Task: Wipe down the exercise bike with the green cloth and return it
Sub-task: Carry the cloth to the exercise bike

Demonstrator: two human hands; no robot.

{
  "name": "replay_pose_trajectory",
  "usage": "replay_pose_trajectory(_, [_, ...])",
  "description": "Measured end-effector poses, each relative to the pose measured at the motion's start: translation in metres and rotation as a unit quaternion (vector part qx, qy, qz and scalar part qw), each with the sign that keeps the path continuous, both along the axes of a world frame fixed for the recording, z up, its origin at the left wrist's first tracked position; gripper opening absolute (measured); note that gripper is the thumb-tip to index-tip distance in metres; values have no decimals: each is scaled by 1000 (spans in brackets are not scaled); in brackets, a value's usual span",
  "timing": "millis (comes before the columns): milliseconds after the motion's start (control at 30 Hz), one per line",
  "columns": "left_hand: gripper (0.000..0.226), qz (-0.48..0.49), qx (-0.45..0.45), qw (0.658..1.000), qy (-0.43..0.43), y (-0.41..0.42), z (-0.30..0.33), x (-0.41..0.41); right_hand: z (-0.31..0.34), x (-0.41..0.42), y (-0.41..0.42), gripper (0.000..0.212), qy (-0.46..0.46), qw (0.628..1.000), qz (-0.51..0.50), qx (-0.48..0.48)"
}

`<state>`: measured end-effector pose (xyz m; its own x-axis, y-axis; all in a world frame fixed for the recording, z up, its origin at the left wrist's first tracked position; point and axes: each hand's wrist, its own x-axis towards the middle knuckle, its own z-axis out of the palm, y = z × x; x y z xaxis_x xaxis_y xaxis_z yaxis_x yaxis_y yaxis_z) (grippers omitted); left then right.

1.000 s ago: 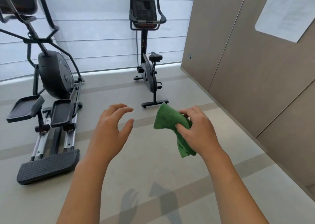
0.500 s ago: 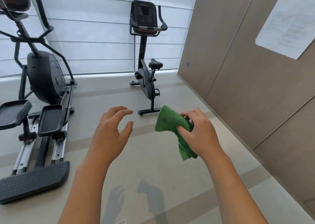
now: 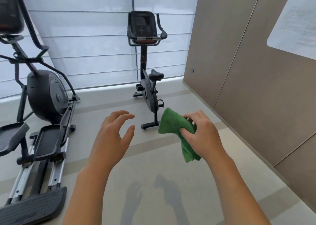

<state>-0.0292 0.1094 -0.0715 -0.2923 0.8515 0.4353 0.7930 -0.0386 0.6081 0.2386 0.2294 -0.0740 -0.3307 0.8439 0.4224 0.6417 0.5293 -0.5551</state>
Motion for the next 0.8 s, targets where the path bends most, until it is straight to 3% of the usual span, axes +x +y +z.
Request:
replay_pose_trajectory(500, [31,-26,-36,998,38,195,5,54,-19,62,191,29,45,998,-19,-33])
replay_pose_trajectory(800, [30,-39,-45,998,37,284,-9,29,-35,36,270,29,36,998,-34,-49])
